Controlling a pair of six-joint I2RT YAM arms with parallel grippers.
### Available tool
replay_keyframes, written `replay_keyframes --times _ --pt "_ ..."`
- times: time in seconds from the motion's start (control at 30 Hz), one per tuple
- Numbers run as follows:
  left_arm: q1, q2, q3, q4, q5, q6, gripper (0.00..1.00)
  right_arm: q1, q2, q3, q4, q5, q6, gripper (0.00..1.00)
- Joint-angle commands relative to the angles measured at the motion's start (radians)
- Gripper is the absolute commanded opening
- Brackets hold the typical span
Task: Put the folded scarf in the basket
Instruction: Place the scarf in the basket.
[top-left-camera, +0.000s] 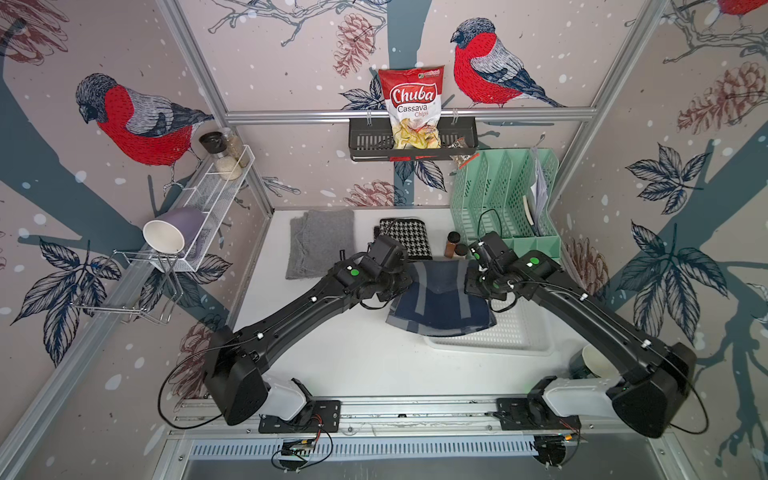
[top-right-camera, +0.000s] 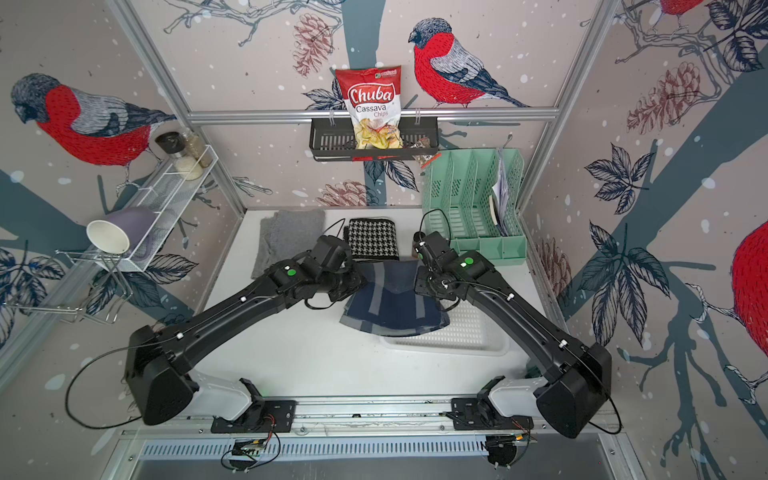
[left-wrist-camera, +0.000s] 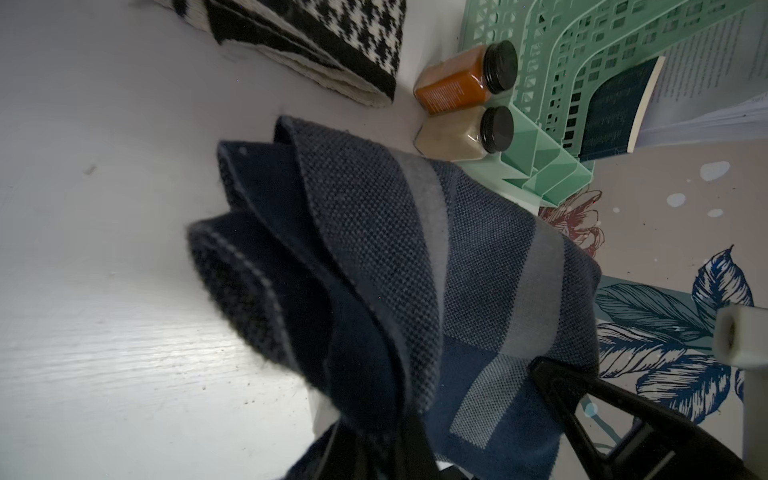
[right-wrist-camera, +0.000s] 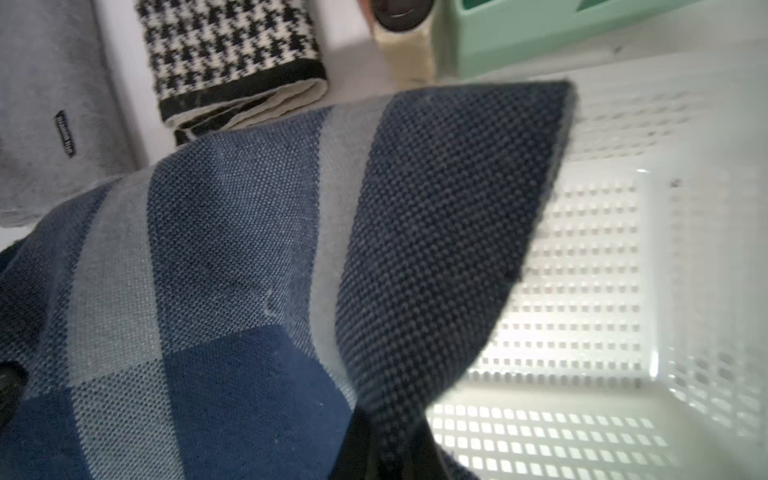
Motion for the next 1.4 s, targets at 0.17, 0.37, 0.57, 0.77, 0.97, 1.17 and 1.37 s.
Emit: replay_keyframes --times 0.17,0.37,0.57,0.77,0.97,1.17,1.37 --pt "-0.124 0.176 0.126 0.085 -0.019 -0.033 0.00 -0.162 -0.110 -0.124 -0.049 0.075 -0.052 0.00" --pt "-0.164 0.295 0.204 0.087 -0.020 -0.023 0.00 -0.259 -0.138 -0.210 -0.013 0.092 -0.073 0.00" --pt "-0.166 0.366 0.236 0.080 -0.020 -0.003 0.00 -0.323 -0.126 -0.277 0.042 0.091 -0.106 0.00" --pt "-0.168 0.425 0.243 0.076 -0.031 0.008 0.00 -0.370 -0.080 -0.298 0.091 0.071 -0.140 0.00" --pt "-0.168 0.453 0.239 0.067 -0.058 0.017 0.00 -0.378 -0.050 -0.322 0.121 0.047 -0.132 0.00" --pt "-0.171 0.492 0.245 0.066 -0.064 0.022 0.00 -0.385 -0.050 -0.357 0.133 0.061 -0.091 0.00" --pt "-0.179 0.503 0.271 0.009 -0.116 0.028 0.00 -0.401 -0.013 -0.368 0.141 0.060 -0.075 0.00"
